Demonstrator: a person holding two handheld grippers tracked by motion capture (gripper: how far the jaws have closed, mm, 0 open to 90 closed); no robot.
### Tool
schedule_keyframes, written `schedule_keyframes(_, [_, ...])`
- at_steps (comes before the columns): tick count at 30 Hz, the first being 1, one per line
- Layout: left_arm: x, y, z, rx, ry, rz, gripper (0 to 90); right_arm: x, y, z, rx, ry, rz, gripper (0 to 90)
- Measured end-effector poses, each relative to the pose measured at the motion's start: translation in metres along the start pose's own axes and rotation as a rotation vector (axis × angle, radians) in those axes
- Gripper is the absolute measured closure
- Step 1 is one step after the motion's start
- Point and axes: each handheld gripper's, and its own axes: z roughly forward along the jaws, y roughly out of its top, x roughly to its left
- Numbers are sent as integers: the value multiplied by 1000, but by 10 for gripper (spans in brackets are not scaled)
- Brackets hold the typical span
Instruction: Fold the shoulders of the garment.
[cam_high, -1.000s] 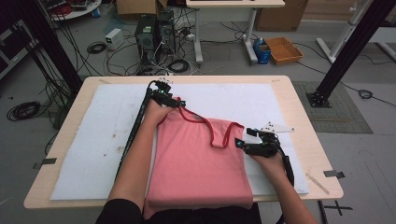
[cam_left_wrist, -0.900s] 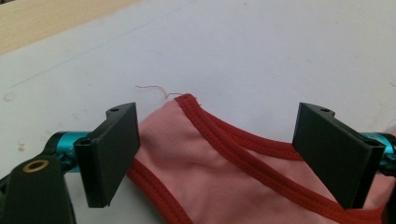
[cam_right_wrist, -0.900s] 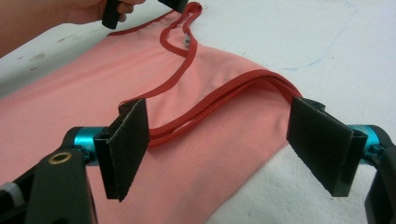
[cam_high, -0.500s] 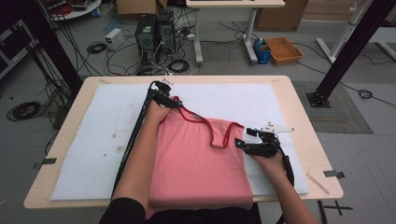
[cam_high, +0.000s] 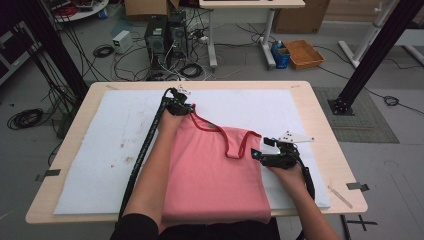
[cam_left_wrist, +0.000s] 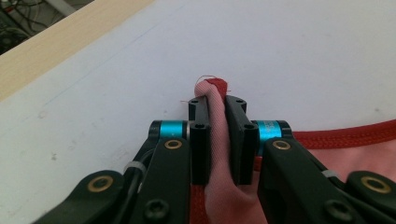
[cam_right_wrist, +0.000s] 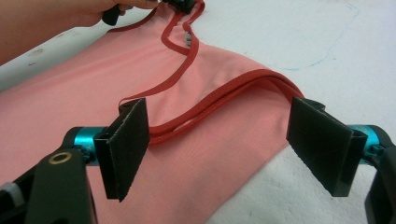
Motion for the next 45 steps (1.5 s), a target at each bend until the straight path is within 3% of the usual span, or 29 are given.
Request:
schedule_keyframes(5, [-2, 1, -12, -40, -25, -2, 815, 0, 0, 0, 0, 1, 0, 213])
schedule_keyframes(11, [-12, 0, -30, -90, -50, 15, 816, 0, 0, 0, 1, 4, 1, 213])
schedule_keyframes(23, [-51, -14, -67, -172, -83, 36, 819, 0, 0, 0, -1, 10, -6, 213])
schedule_keyframes(33, [-81, -30, -88, -174, -67, 74, 815, 1, 0, 0, 1, 8, -10, 213])
schedule_keyframes(34, [-90, -45, -90, -176, -86, 60, 803, 0, 0, 0, -1, 8, -10, 213])
schedule_keyframes(39, [-99, -66, -91, -117, -99, 49, 650, 1, 0, 0, 0, 4, -17, 213])
schedule_keyframes(45, [-98, -72, -109, -184, -119, 21, 399, 2, 0, 0, 3, 0, -21, 213])
